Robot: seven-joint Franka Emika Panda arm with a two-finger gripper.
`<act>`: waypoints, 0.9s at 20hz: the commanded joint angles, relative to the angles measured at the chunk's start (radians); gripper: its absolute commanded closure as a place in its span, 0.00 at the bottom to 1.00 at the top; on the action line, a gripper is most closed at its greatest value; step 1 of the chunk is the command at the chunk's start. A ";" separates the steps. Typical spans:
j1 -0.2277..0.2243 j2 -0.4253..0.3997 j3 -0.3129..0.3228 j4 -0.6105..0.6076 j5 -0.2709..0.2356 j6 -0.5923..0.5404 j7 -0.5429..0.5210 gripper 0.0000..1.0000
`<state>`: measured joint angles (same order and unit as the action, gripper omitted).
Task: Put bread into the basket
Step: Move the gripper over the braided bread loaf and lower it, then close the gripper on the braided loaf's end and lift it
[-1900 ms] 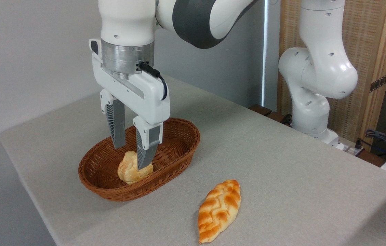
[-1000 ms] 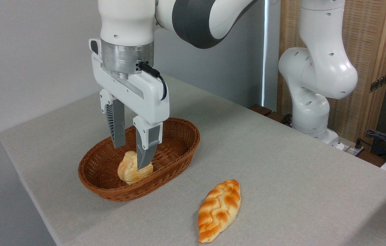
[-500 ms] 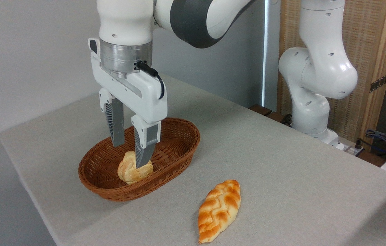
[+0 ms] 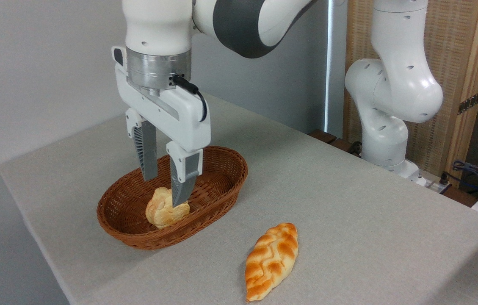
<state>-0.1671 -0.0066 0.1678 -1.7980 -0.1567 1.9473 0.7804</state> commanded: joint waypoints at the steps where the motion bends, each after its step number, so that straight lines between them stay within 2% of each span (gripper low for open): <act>1: 0.012 -0.039 0.045 -0.050 0.009 -0.007 -0.003 0.00; 3: 0.017 -0.039 0.061 -0.069 0.013 -0.007 0.000 0.00; 6: 0.018 -0.041 0.120 -0.113 0.014 -0.007 0.009 0.00; 11: 0.018 -0.041 0.162 -0.171 0.112 -0.002 0.086 0.00; 15: 0.018 -0.039 0.185 -0.219 0.123 0.001 0.089 0.00; 18: 0.020 -0.035 0.193 -0.257 0.186 0.015 0.089 0.00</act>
<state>-0.1372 -0.0231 0.3422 -1.9984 -0.0313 1.9457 0.8592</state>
